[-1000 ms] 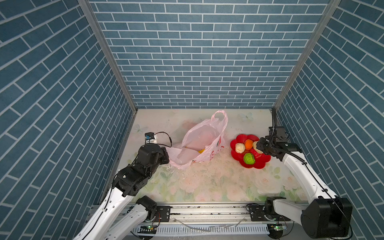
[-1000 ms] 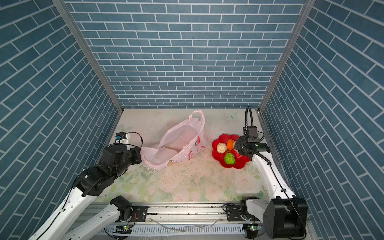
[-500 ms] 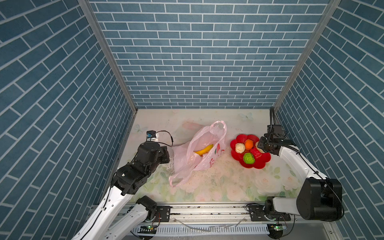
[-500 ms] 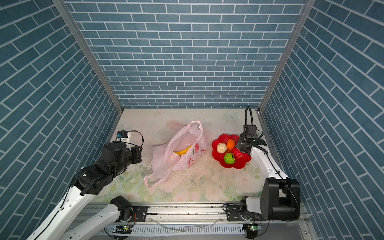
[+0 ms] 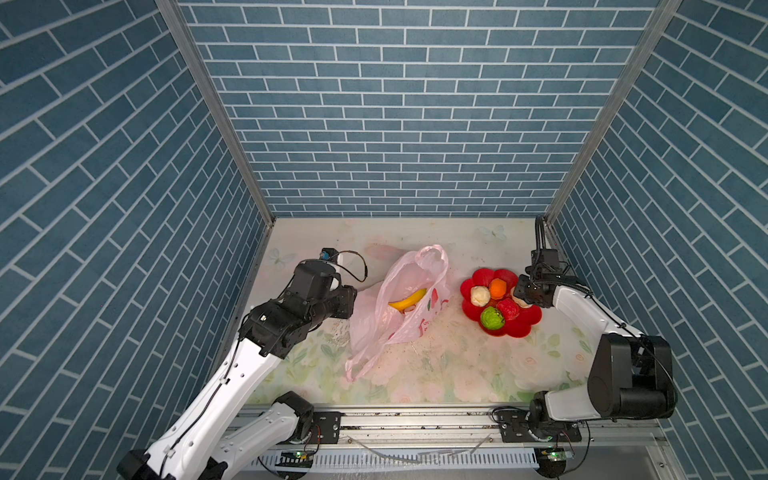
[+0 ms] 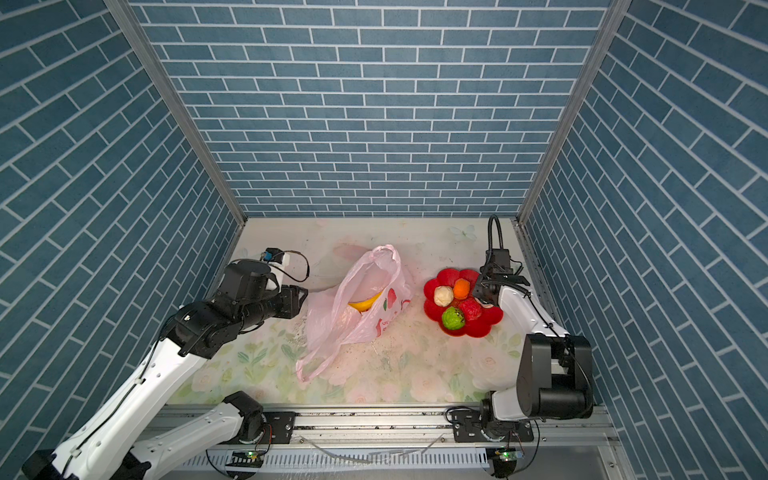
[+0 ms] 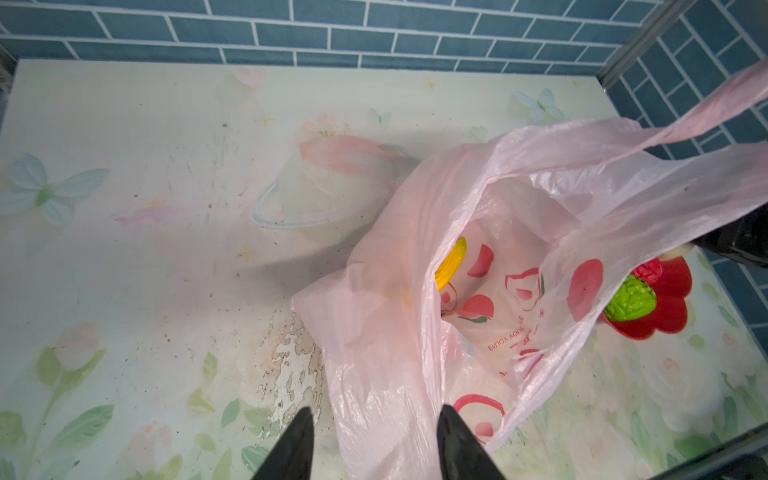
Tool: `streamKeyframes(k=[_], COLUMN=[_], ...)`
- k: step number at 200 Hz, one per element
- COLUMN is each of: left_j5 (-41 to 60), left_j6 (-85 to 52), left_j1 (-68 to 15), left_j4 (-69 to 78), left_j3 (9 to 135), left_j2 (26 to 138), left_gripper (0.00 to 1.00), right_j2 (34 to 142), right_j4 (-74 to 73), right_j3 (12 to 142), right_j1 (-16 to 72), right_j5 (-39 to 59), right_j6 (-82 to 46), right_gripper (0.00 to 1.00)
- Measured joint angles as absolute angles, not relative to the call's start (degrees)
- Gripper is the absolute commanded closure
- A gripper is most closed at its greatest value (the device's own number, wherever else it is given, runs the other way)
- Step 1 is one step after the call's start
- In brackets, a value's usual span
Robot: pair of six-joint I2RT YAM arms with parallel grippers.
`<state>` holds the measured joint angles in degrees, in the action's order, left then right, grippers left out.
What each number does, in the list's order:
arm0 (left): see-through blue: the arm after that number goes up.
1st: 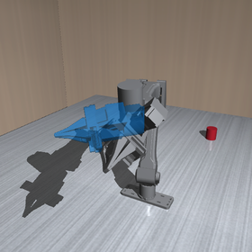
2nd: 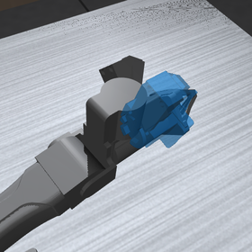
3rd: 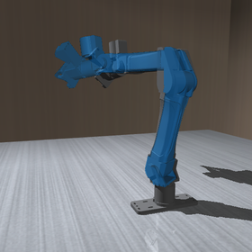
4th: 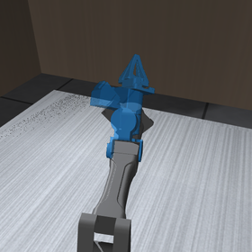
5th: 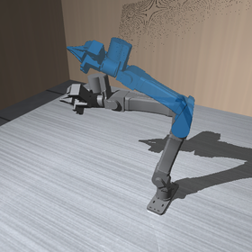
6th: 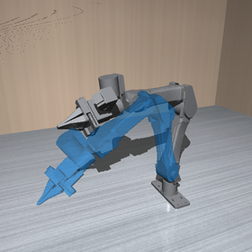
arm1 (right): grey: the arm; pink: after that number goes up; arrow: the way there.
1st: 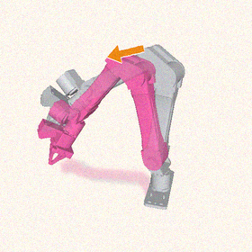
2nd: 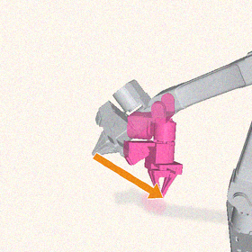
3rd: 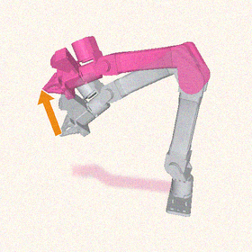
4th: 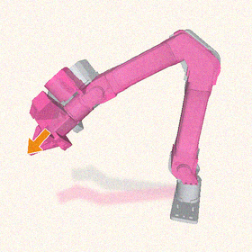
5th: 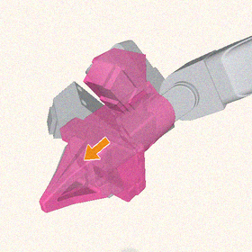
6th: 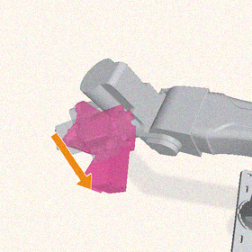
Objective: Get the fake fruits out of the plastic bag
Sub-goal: 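Carry the pale fruit to the red plate and release it with the right gripper, then raise the bag handle with the left gripper while the right lifts off the plate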
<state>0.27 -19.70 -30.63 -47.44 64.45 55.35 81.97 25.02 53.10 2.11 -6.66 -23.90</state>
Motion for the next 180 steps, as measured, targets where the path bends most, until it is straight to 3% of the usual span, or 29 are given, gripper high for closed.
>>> streamKeyframes(k=[30,67,144,180], left_j5=[5.3,10.6,14.2,13.4], left_j6=[-17.5,-15.0,-11.3,-10.6], left_j1=[-30.6,-30.6,-30.6,-30.6], left_j4=[-49.1,-49.4,-48.9,-46.5], left_j3=[66.3,66.5,67.4,67.9], left_j2=[60.0,65.5,76.2,82.6], left_gripper=[0.37,0.29,0.24,0.32], right_j2=[81.8,80.6,77.1,72.3], right_j4=[25.2,25.7,27.3,29.3], right_j3=[53.1,53.1,53.1,53.1], right_j1=[2.1,2.1,2.1,2.1], right_j5=[-6.7,-7.1,-7.5,-6.2], right_j6=[-23.6,-23.3,-23.0,-23.0], right_gripper=[0.48,0.36,0.34,0.35])
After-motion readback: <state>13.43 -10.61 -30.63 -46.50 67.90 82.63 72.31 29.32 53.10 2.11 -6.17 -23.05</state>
